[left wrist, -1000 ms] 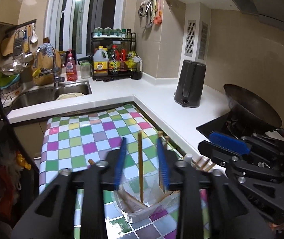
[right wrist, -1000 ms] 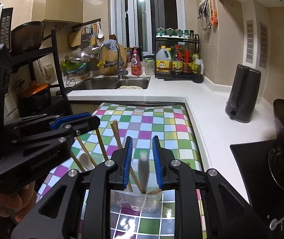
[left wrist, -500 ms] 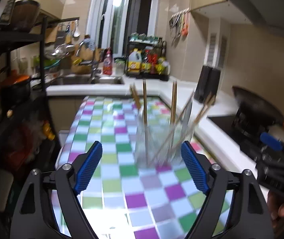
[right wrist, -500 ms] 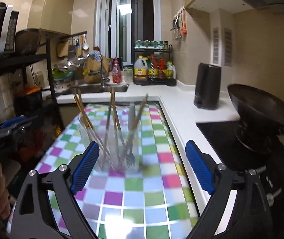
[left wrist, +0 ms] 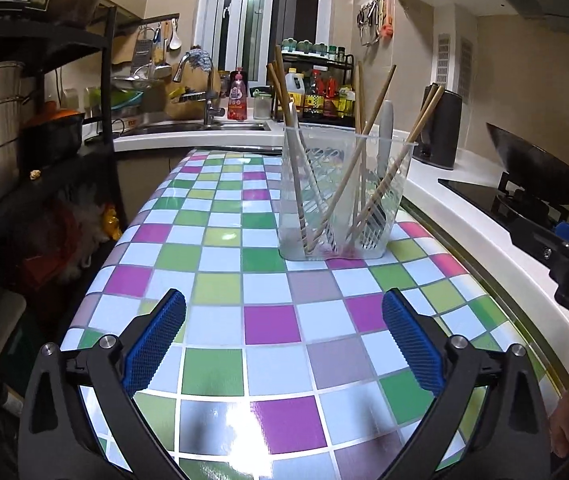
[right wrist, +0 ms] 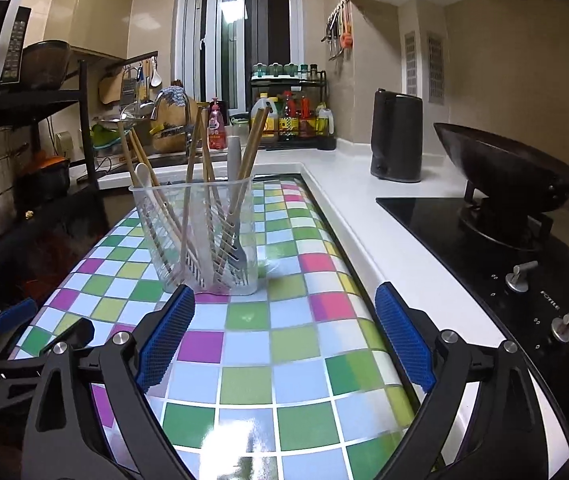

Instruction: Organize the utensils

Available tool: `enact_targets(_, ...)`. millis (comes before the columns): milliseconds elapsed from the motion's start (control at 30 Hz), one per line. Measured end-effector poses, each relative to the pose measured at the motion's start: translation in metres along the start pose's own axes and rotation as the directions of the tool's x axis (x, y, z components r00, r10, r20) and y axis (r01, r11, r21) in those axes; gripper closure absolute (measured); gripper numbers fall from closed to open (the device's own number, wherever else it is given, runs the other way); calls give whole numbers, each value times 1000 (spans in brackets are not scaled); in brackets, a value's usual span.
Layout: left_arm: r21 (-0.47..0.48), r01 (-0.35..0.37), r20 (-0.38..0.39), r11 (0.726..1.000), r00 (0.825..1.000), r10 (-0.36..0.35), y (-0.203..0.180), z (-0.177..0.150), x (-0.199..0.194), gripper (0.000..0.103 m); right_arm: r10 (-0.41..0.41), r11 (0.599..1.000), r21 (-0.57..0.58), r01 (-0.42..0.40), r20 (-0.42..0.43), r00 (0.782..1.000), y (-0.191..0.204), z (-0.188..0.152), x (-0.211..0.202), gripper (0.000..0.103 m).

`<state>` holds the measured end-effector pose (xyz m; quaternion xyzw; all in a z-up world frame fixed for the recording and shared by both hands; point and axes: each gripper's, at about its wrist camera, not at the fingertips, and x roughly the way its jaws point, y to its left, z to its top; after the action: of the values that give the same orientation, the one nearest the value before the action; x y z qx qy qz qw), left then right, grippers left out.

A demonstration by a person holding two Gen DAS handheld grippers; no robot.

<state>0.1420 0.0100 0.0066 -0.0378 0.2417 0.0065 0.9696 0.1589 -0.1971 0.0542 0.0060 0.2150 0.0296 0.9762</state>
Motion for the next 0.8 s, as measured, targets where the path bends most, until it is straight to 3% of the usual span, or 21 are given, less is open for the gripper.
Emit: enact_targets(800,2,-4,-37,1000,999,4,-5,2,-9,7,-7,999,-40,7,-6,1000,9,-8,0,12)
